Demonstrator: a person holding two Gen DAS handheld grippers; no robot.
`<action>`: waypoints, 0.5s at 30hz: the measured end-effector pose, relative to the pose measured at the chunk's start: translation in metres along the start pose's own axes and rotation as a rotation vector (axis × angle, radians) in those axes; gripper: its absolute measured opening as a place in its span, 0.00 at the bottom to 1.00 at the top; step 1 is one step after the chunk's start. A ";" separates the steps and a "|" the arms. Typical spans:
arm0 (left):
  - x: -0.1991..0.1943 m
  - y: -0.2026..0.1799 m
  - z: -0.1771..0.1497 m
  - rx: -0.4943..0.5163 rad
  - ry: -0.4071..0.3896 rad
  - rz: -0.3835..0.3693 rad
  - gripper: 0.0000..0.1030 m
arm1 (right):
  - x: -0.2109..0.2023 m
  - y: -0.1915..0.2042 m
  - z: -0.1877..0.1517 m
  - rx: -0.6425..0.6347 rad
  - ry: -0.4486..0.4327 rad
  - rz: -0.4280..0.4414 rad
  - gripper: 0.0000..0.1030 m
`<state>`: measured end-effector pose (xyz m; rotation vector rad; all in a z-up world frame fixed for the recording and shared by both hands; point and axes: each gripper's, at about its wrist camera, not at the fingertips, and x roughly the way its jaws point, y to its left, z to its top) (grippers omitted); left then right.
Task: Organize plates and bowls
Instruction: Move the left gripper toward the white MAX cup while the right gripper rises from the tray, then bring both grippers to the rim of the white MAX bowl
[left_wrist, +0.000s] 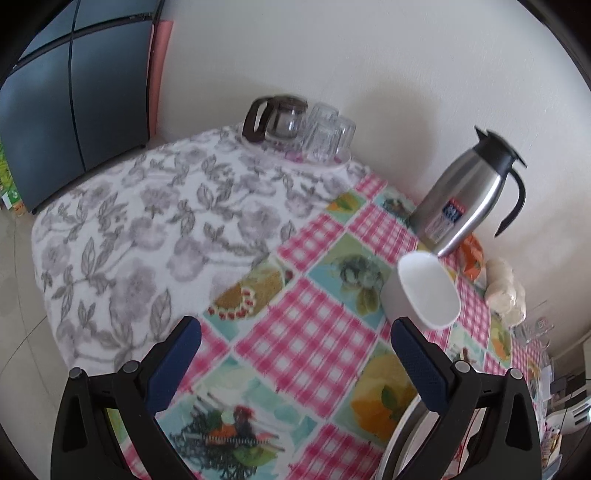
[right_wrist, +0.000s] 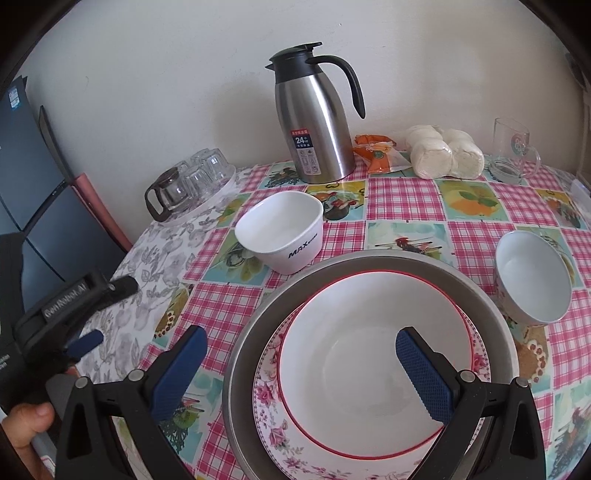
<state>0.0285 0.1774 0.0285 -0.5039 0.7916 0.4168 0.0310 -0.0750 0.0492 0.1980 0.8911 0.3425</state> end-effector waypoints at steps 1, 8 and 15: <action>0.000 0.001 0.003 -0.002 -0.011 -0.004 0.99 | 0.001 0.000 0.001 0.003 0.002 0.000 1.00; 0.009 0.003 0.016 -0.010 -0.015 -0.052 0.99 | 0.008 0.006 0.014 0.015 0.026 -0.025 1.00; 0.027 0.002 0.021 -0.023 0.041 -0.110 0.99 | 0.013 0.009 0.039 0.049 0.056 -0.044 1.00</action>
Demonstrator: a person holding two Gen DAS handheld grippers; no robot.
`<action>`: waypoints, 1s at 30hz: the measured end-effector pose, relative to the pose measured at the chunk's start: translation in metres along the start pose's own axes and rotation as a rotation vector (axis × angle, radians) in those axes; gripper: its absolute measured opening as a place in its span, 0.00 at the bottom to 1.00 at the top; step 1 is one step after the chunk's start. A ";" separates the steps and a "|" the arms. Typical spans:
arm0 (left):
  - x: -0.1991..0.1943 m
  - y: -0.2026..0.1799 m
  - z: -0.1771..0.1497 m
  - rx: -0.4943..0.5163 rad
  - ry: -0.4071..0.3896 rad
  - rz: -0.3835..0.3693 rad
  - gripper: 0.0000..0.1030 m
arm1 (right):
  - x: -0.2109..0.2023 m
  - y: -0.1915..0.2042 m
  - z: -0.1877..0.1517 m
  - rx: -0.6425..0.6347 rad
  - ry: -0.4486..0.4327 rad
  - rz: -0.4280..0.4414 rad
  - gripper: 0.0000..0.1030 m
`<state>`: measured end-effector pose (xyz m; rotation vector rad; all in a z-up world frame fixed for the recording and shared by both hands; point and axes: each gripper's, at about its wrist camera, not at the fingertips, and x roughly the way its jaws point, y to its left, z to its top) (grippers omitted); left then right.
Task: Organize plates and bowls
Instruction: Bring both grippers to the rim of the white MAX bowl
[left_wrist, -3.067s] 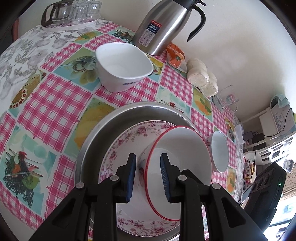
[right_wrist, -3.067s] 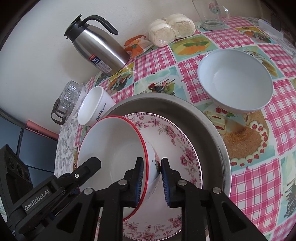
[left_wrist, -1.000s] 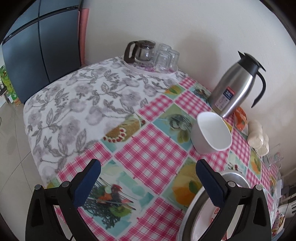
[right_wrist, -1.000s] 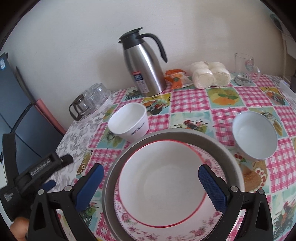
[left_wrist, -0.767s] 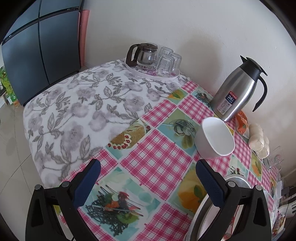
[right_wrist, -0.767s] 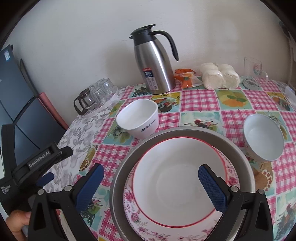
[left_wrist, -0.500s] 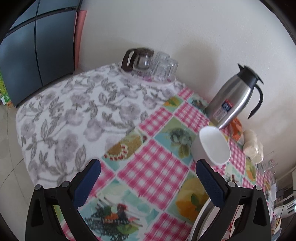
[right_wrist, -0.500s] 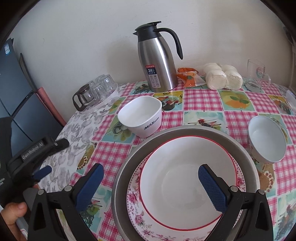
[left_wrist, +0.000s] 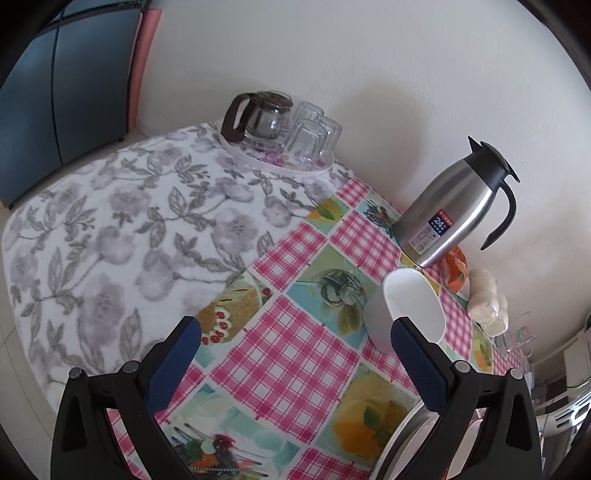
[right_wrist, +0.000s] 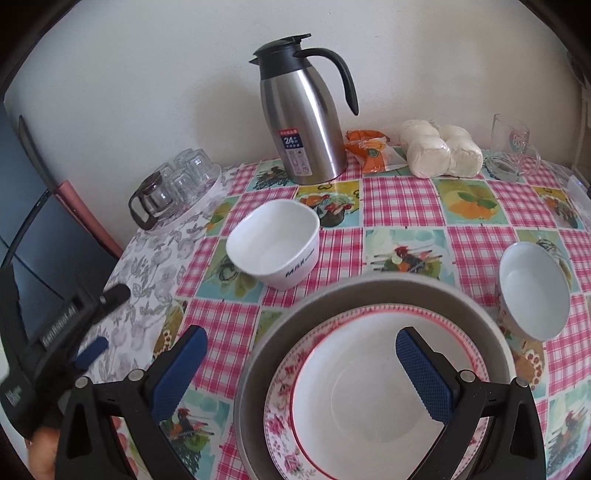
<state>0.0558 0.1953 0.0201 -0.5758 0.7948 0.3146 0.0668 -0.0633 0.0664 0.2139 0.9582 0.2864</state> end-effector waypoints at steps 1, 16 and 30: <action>0.001 0.000 0.001 -0.003 0.004 -0.007 0.99 | -0.001 0.001 0.003 0.001 -0.001 0.001 1.00; 0.017 -0.005 0.012 -0.039 0.020 -0.123 0.99 | 0.018 0.000 0.046 0.072 0.093 -0.047 1.00; 0.062 -0.030 0.019 -0.037 0.104 -0.178 0.99 | 0.061 0.000 0.077 0.064 0.159 -0.119 0.83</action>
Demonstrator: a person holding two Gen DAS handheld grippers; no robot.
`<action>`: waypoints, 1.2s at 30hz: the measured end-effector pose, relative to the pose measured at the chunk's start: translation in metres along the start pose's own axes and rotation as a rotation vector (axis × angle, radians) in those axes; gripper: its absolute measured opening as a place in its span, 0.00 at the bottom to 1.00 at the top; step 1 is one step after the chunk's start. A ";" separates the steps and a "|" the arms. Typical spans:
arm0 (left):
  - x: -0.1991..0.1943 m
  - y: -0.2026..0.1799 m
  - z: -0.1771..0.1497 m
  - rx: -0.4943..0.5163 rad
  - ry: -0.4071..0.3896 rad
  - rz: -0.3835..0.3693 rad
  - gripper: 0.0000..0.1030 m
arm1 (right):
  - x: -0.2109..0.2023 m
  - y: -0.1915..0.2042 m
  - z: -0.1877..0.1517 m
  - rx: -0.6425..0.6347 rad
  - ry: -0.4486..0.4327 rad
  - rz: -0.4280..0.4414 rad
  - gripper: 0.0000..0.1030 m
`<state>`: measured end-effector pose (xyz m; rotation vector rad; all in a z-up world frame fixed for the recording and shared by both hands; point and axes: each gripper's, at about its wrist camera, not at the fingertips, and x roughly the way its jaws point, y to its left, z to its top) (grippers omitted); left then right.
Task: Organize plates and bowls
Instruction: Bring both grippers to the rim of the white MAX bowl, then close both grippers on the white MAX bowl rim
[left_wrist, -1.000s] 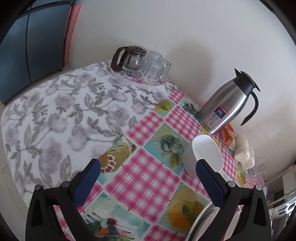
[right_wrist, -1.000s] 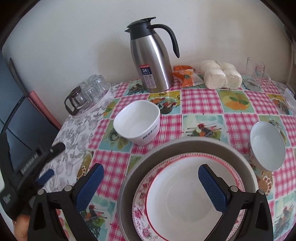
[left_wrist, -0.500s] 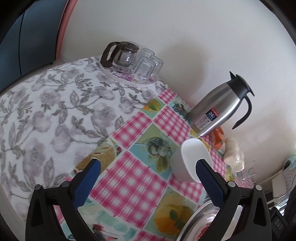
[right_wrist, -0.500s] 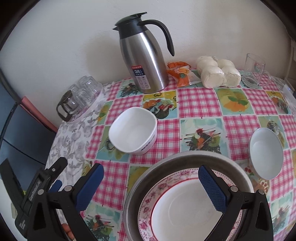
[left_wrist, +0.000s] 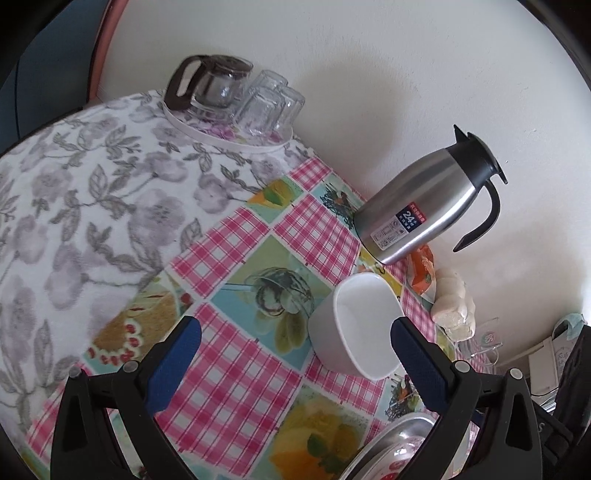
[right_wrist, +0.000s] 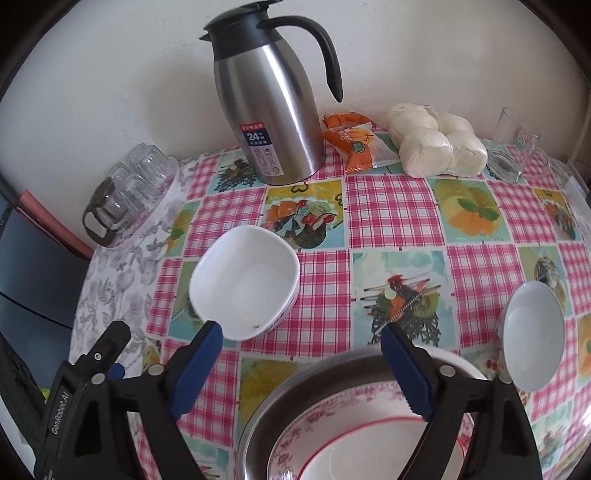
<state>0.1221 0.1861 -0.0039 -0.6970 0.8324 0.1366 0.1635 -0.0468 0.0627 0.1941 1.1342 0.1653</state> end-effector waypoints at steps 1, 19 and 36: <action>0.005 -0.001 0.001 0.003 0.007 0.005 0.99 | 0.004 0.001 0.003 -0.005 0.003 -0.005 0.80; 0.062 -0.023 0.003 0.048 0.079 0.011 0.74 | 0.059 0.012 0.034 -0.033 0.077 -0.057 0.52; 0.087 -0.030 0.005 0.098 0.105 0.038 0.65 | 0.093 0.019 0.039 -0.051 0.120 -0.090 0.41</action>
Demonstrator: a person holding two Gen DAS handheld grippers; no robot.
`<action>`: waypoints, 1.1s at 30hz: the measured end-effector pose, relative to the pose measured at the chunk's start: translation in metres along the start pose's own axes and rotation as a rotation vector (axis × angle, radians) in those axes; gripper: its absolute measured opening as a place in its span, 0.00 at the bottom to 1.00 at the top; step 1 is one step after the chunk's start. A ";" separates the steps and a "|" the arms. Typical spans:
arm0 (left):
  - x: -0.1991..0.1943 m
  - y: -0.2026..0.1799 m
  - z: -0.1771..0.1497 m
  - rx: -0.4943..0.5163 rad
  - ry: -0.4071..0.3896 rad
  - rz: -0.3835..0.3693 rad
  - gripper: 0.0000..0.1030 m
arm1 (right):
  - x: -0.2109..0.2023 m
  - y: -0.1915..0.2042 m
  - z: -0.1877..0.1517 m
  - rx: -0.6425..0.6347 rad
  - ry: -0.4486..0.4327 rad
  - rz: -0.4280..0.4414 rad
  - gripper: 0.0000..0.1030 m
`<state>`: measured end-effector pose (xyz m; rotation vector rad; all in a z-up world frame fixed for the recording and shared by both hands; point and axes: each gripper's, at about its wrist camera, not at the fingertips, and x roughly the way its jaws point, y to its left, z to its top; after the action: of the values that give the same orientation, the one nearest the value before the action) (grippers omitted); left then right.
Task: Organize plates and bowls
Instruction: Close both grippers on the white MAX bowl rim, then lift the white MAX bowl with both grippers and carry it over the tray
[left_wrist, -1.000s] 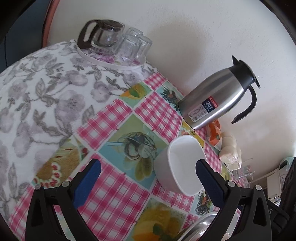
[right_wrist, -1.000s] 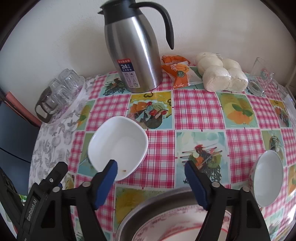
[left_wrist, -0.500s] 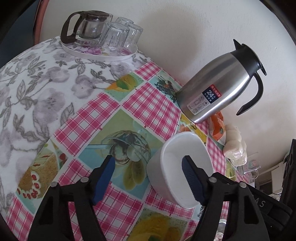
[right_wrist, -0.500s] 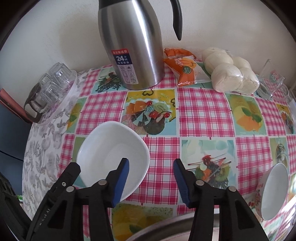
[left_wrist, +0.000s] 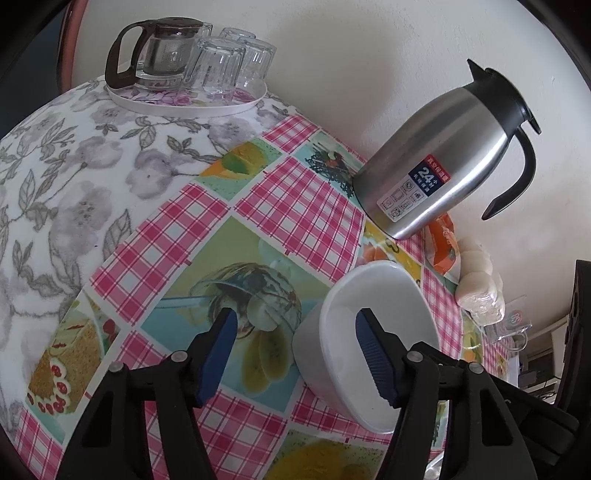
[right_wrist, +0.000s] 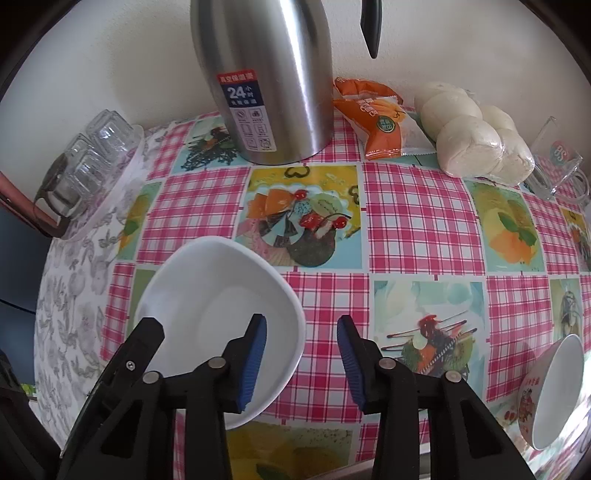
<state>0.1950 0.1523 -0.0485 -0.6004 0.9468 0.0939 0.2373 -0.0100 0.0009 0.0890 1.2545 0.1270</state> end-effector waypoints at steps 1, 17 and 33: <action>0.002 0.000 0.000 0.003 0.003 0.003 0.64 | 0.002 0.000 0.000 -0.002 0.005 -0.005 0.40; 0.014 -0.007 -0.005 0.036 0.047 -0.042 0.22 | 0.014 0.004 0.001 -0.006 0.038 0.000 0.11; -0.008 -0.009 -0.007 0.066 0.059 -0.067 0.19 | -0.009 0.001 -0.012 0.002 0.007 0.052 0.11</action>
<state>0.1877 0.1427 -0.0413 -0.5761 0.9827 -0.0145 0.2230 -0.0104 0.0056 0.1225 1.2600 0.1710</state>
